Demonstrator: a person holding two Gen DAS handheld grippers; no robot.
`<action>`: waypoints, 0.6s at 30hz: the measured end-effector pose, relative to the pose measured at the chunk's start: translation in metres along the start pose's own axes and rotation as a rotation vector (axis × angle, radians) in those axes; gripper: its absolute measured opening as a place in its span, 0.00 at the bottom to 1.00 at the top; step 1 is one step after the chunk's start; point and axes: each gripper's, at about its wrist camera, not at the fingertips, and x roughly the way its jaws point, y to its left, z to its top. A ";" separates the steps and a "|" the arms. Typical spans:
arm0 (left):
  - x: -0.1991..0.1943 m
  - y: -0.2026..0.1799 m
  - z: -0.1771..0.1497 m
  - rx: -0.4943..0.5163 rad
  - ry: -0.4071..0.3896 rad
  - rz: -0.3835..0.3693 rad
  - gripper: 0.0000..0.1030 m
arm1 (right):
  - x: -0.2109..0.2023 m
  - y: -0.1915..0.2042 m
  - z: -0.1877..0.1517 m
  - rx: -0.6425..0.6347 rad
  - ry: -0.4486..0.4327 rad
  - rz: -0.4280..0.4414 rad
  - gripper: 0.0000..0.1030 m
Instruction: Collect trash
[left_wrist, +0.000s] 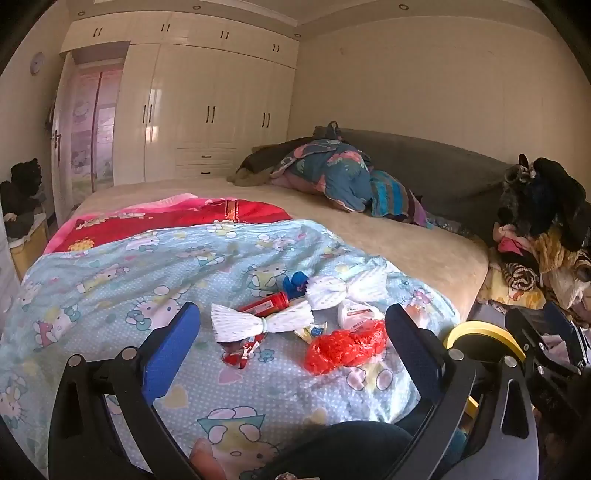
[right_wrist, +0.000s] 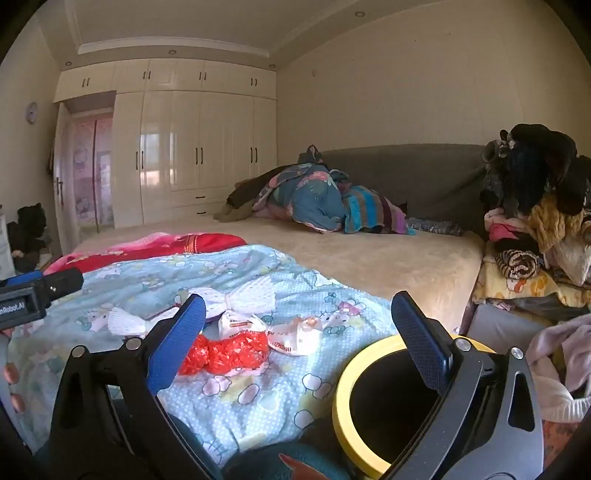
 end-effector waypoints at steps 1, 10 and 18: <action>0.000 0.000 0.000 0.000 -0.001 -0.001 0.94 | -0.001 0.000 0.000 -0.010 -0.008 -0.003 0.90; -0.004 -0.015 -0.005 0.028 0.004 -0.022 0.94 | 0.000 0.003 0.000 -0.009 -0.002 -0.003 0.90; -0.002 -0.009 -0.004 0.029 0.009 -0.034 0.94 | -0.001 -0.001 0.003 -0.007 -0.007 -0.003 0.90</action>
